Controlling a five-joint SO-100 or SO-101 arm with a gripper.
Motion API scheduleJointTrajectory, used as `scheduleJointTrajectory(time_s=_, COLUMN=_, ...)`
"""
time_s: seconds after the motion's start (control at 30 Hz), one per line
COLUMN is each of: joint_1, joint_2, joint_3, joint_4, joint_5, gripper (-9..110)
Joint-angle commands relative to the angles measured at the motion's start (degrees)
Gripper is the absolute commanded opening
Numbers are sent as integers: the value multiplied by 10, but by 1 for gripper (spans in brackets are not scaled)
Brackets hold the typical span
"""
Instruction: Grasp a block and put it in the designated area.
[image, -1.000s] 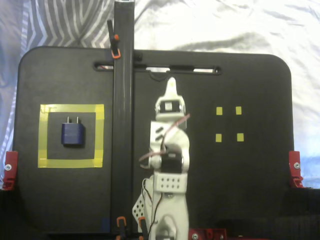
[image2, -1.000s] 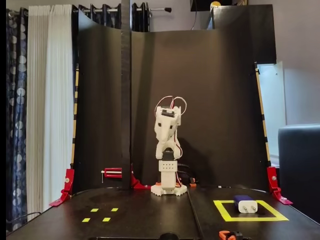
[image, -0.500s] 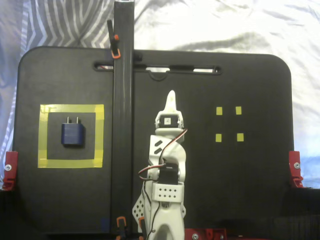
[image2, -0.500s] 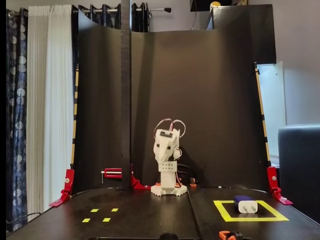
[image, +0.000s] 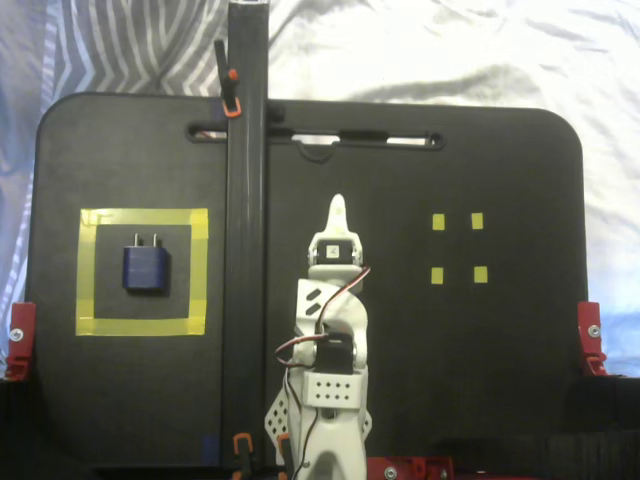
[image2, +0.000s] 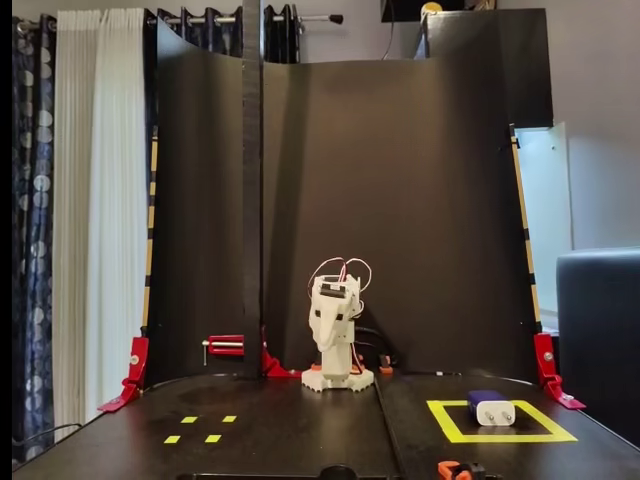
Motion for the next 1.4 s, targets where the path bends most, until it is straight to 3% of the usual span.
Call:
scheduleJointTrajectory(time_s=0.0, joint_1=-6, joint_2=8, joint_3=4, joint_4=28, joint_5=6, gripper=0)
scheduleJointTrajectory(time_s=0.57, joint_1=-39, joint_2=8, joint_3=4, joint_4=137, joint_5=6, gripper=0)
scheduleJointTrajectory(time_s=1.37, joint_1=-35, joint_2=8, joint_3=4, joint_4=140, joint_5=52, gripper=0)
